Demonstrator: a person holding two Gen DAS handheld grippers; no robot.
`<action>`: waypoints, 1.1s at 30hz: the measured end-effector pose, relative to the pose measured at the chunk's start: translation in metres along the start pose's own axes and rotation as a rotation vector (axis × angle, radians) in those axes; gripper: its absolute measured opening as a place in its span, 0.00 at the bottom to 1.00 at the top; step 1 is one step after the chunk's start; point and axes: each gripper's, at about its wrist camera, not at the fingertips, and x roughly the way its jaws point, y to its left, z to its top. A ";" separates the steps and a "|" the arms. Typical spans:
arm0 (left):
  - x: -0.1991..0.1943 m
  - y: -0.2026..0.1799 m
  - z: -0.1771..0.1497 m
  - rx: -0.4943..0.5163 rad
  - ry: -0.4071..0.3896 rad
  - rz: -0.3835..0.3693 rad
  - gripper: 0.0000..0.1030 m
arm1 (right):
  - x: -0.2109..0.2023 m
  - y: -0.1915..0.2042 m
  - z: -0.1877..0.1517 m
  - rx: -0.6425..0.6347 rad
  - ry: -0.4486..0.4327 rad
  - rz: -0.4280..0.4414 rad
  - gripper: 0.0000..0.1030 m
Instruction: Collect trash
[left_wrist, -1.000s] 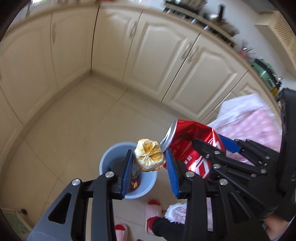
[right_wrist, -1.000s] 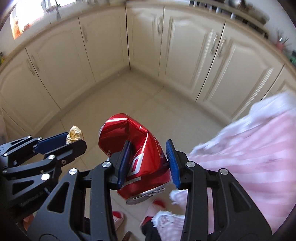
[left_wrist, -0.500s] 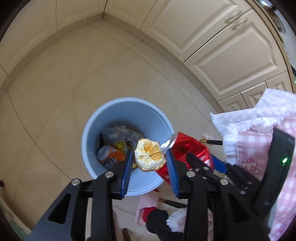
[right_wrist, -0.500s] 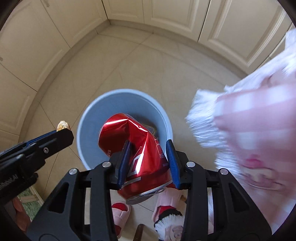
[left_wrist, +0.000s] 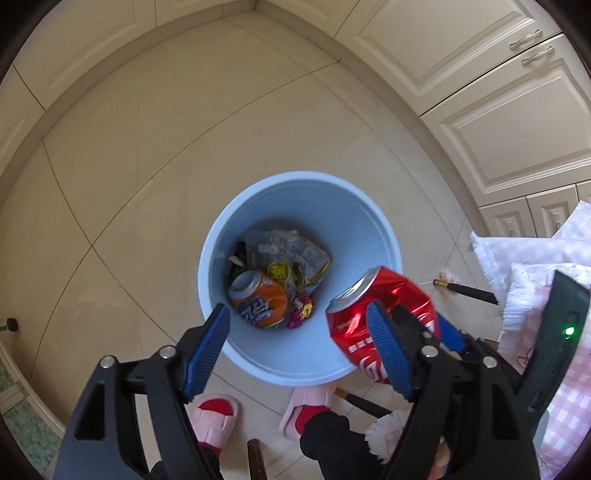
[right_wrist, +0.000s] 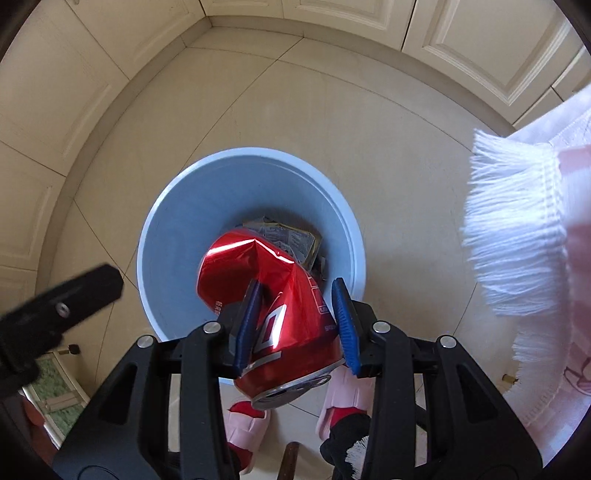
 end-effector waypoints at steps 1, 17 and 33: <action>0.000 0.001 0.000 -0.002 0.000 0.006 0.75 | -0.001 -0.002 0.000 0.010 -0.006 0.001 0.38; 0.001 0.005 -0.004 0.020 0.031 0.048 0.79 | -0.018 -0.001 0.003 0.016 -0.115 -0.030 0.39; -0.103 -0.010 -0.064 0.087 -0.241 0.103 0.79 | -0.132 0.018 -0.049 -0.117 -0.223 -0.051 0.52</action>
